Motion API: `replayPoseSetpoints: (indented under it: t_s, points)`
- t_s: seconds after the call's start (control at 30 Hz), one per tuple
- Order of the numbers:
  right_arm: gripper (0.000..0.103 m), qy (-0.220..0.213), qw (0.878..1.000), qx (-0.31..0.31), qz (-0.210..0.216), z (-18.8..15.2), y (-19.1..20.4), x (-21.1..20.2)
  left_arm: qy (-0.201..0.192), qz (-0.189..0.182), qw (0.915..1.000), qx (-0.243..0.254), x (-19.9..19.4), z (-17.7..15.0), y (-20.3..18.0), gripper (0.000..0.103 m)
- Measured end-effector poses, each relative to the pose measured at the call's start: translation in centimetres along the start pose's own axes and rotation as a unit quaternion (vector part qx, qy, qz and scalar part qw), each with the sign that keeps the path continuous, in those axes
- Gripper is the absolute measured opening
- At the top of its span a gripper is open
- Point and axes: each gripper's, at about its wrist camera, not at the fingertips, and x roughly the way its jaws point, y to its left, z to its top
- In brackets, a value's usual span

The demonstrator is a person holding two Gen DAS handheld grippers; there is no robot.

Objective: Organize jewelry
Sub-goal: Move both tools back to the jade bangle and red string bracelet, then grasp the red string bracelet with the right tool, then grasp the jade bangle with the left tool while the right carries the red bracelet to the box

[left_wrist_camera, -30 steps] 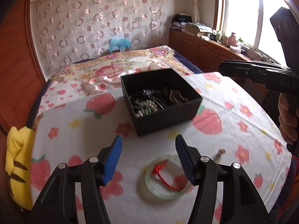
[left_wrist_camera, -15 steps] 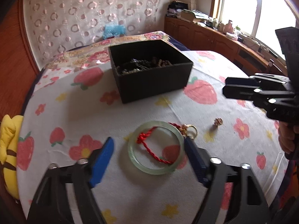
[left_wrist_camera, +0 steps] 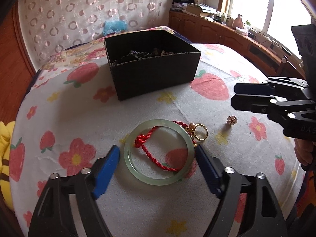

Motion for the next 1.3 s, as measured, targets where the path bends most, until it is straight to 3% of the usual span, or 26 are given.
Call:
replayPoseSetpoints:
  t_s: [0.8, 1.1, 1.3]
  points:
    - [0.036, 0.045, 0.996, -0.071, 0.027, 2.9, 5.3, 5.2, -0.048, 0.038, 0.9973, -0.040, -4.7, -0.9, 4.0, 0.069]
    - [0.024, 0.070, 0.991, -0.119, -0.004, 2.9, 6.7, 6.8, -0.062, 0.046, 0.9959, -0.048, -5.9, -0.8, 5.2, 0.069]
    - [0.004, 0.071, 0.990, -0.122, -0.005, 3.1, 6.5, 6.9, -0.066, 0.051, 0.9954, -0.046, -6.0, -0.3, 5.1, 0.069]
